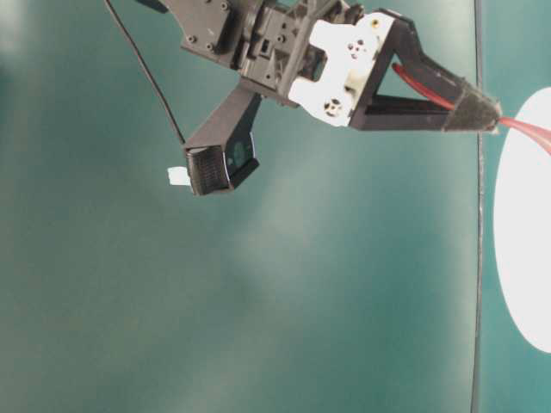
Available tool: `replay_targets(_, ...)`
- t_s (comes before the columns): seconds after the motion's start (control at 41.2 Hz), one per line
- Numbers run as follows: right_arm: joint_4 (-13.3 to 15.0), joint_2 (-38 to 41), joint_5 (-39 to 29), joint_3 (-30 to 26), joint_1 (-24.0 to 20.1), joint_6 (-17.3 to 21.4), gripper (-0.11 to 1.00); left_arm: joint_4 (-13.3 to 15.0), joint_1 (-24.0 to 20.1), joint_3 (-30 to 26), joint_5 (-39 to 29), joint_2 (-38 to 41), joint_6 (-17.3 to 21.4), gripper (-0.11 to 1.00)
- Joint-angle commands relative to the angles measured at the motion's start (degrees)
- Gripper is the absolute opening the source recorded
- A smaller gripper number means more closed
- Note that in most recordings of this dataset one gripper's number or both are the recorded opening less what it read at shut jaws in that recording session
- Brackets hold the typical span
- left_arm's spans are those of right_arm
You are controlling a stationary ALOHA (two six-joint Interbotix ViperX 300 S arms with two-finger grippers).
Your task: Scoop the yellow hexagonal prism block from the bowl with a spoon using the right arm.
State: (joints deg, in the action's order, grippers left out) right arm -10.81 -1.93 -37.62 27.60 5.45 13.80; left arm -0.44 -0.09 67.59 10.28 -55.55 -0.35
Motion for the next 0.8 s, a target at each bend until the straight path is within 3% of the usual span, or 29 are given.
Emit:
replay_targets(0.0, 0.3, -0.4, 0.1, -1.4, 0.1, 0.1, 0.25, -0.2, 0.0, -1.3, 0.4, 0.5, -0.1, 0.09)
replay_targets(0.777, 0.4, 2.8, 2.5, -1.5, 0.1, 0.1, 0.25, -0.2, 0.0, -1.3, 0.4, 0.4, -0.2, 0.09)
